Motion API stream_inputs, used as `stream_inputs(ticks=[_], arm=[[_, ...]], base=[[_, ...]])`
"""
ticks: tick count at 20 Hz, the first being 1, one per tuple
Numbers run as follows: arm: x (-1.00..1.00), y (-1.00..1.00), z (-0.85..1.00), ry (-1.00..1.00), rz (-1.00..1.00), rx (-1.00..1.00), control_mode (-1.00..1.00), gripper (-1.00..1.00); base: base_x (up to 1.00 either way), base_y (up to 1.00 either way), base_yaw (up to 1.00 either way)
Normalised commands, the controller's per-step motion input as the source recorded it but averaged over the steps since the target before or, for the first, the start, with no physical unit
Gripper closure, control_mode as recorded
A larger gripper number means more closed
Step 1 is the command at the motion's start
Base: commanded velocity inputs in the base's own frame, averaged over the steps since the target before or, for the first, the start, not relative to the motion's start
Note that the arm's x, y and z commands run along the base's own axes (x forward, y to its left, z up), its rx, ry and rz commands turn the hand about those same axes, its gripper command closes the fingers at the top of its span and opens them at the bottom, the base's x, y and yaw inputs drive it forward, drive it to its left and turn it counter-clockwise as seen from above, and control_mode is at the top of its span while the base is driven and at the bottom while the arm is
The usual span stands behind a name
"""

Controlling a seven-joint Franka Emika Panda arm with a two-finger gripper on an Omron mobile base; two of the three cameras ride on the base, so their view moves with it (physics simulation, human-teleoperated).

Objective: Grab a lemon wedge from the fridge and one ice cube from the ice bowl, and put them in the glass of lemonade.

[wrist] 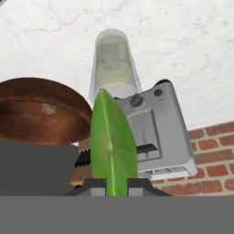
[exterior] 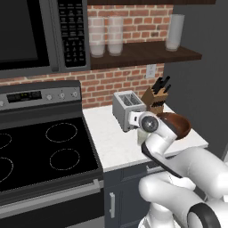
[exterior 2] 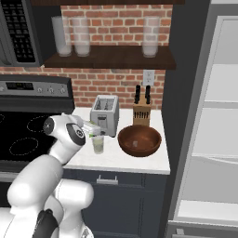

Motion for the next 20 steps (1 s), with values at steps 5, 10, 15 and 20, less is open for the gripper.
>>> stream_inputs(ticks=[5, 10, 15, 20], arm=[[0.00, -0.05, 0.00, -0.08, 0.00, 0.00, -1.00, 1.00], [-0.17, -0.10, 0.00, -0.02, 0.00, 0.00, -1.00, 1.00], [-0.11, 0.00, 0.00, 0.00, 0.00, 0.00, -1.00, 1.00], [0.00, 0.01, 0.00, 0.06, 0.00, 0.00, -1.00, 1.00]], base=[[0.00, 0.00, 0.00], [0.00, 0.00, 0.00], [0.00, 0.00, 0.00], [0.00, 0.00, 0.00]])
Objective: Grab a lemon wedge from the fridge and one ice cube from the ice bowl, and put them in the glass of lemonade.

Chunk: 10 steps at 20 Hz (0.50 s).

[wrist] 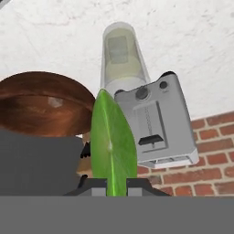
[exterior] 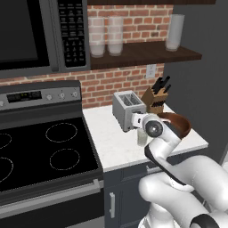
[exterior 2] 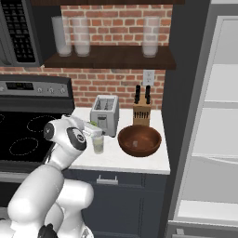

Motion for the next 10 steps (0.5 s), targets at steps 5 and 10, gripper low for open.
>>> stream_inputs(ticks=[5, 10], arm=[[0.00, 0.02, 0.00, 0.12, 0.00, 0.00, -1.00, 1.00], [-0.07, 0.00, 0.00, 0.12, 0.00, 0.02, -1.00, 1.00]], base=[[0.00, 0.00, 0.00], [0.00, 0.00, 0.00]])
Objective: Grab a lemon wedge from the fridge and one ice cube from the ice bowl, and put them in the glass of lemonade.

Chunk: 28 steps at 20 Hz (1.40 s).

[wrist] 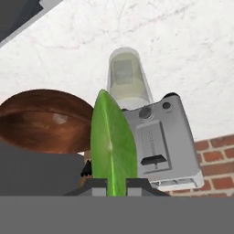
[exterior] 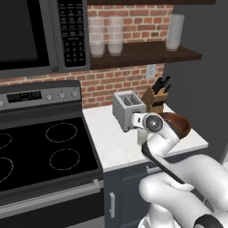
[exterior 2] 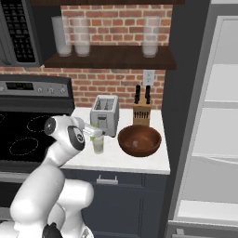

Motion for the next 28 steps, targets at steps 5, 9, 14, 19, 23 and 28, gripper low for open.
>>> stream_inputs(ticks=[5, 9, 14, 19, 23, 28], arm=[[-0.05, 0.05, 0.00, 0.12, 0.00, 0.11, -1.00, 1.00], [0.01, 0.10, 0.00, 0.02, 0.00, 0.07, -1.00, 1.00], [0.19, 0.00, 0.09, -0.02, 0.00, 0.01, -1.00, 1.00], [0.28, 0.00, -0.07, -0.04, 0.00, 0.00, -1.00, 1.00], [0.20, 0.00, -0.28, -0.06, 0.00, -0.03, -1.00, 1.00], [0.02, 0.00, -0.28, -0.08, 0.00, -0.04, -1.00, 1.00]], base=[[0.00, 0.00, 0.00], [0.00, 0.00, 0.00], [0.00, 0.00, 0.00], [0.00, 0.00, 0.00], [0.00, 0.00, 0.00], [0.00, 0.00, 0.00]])
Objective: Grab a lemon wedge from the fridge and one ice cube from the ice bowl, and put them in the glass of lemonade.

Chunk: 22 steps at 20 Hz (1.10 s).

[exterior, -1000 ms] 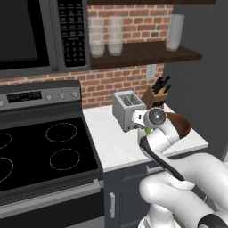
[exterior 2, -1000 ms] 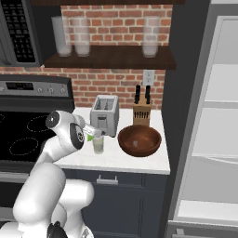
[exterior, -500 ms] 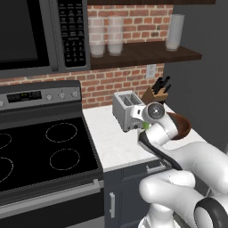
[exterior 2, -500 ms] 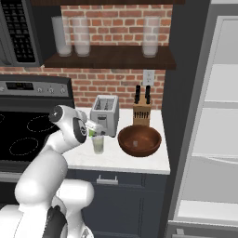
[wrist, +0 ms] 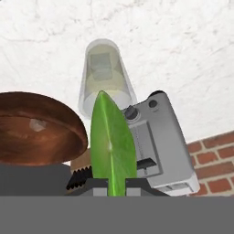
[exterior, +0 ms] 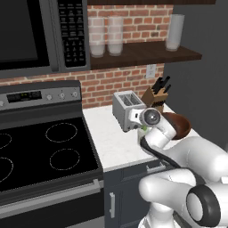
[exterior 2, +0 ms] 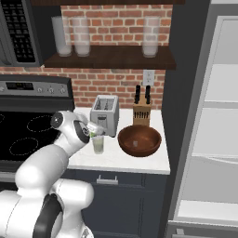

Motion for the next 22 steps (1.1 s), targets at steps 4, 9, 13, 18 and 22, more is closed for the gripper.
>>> stream_inputs(ticks=[4, 9, 13, 18, 22], arm=[[0.00, 0.00, -0.11, -0.06, 0.00, -0.02, -1.00, 1.00], [0.00, 0.00, 0.02, -0.08, 0.00, 0.00, -1.00, 1.00], [0.00, 0.00, 0.02, -0.06, 0.00, 0.00, -1.00, 1.00], [-0.16, 0.00, 0.00, 0.00, 0.00, 0.00, -1.00, 1.00], [-0.04, 0.00, 0.00, 0.00, 0.00, 0.00, -1.00, 1.00]], base=[[0.00, 0.00, 0.00], [0.00, 0.00, 0.00], [0.00, 0.00, 0.00], [0.00, 0.00, 0.00], [0.00, 0.00, 0.00]])
